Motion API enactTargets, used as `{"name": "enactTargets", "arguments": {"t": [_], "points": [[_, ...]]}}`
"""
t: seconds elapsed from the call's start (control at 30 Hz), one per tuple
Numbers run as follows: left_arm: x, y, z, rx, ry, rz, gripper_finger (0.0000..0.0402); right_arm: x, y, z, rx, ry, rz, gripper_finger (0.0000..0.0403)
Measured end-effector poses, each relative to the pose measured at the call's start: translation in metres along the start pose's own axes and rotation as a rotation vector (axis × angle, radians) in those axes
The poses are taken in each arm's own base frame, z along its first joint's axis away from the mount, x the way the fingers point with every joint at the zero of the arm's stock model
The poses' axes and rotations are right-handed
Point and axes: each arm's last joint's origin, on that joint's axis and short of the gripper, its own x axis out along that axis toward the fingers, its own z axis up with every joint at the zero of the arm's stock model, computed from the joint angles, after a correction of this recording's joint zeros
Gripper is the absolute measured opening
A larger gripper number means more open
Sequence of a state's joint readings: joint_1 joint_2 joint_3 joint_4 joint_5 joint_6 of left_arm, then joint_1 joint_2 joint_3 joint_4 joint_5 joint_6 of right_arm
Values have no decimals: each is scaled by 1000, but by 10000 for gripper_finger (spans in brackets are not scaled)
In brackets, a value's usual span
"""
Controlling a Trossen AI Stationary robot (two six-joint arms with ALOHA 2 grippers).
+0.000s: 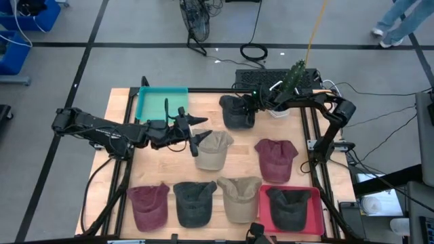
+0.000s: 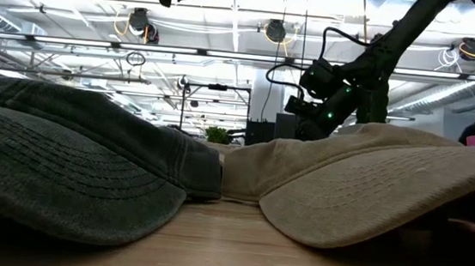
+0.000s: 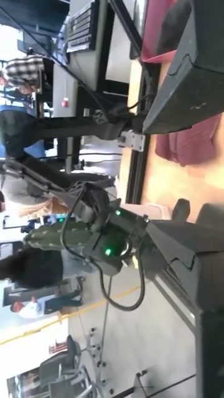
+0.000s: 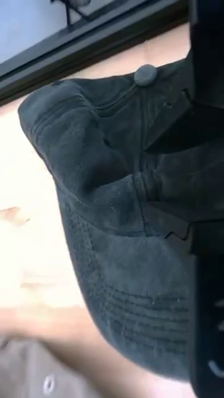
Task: Pick & Place hat
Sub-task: Put the top black cap into the red bin
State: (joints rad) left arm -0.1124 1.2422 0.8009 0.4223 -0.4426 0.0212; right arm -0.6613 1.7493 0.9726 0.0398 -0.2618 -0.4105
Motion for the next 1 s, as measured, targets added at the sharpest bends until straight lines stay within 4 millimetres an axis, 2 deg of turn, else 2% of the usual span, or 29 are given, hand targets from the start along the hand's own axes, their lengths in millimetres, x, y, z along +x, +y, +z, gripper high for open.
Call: {"name": "enactTargets", "arguments": {"t": [0.3, 0.47, 0.67, 0.87, 1.0], "points": [[1, 9, -3, 18, 49, -4, 239, -5, 1, 3, 4, -18, 16, 106], [2, 12, -3, 17, 45, -13, 239, -9, 3, 7, 21, -67, 91, 140], [5, 18, -2, 5, 42, -46, 239, -8, 3, 6, 51, -58, 92, 173], [6, 21, -3, -14, 43, -59, 239, -8, 4, 6, 54, -58, 90, 164], [6, 21, -3, -14, 43, -63, 239, -6, 6, -1, 54, -59, 89, 150]]}}
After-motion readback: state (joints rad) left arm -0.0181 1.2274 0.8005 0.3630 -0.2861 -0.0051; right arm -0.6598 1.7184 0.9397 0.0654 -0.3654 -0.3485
